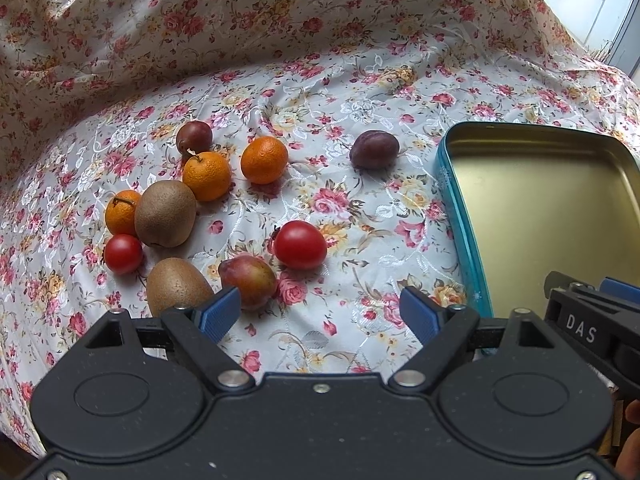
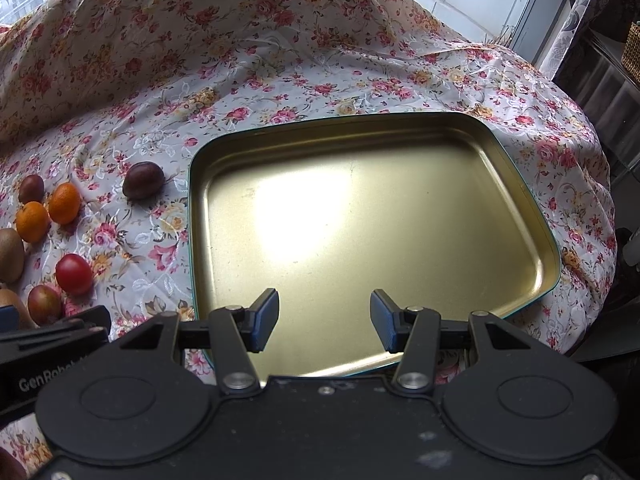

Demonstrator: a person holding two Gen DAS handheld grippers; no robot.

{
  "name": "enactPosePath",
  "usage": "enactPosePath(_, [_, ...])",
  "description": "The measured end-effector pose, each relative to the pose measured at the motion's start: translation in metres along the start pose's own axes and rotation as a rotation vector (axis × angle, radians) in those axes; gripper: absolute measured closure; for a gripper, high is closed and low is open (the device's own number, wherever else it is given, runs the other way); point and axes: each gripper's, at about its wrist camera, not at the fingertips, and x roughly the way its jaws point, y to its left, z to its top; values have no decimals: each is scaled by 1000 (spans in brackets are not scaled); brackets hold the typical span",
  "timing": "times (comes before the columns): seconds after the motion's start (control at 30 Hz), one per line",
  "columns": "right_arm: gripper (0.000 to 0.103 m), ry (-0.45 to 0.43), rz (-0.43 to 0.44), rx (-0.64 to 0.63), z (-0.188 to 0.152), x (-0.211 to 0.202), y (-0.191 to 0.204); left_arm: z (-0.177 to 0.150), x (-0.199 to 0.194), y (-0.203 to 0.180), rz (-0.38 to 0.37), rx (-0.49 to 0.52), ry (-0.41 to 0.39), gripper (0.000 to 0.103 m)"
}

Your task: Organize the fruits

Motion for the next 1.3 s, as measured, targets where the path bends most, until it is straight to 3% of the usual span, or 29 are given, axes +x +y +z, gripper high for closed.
enactPosePath(1.03, [52,0,-3,-2,1,0,1,-1,-1,1,19,-8,-22,17])
enactPosePath(1.3, [51,1,-2,16,1,1,-2,-1,-1,-2,5,0,-20,21])
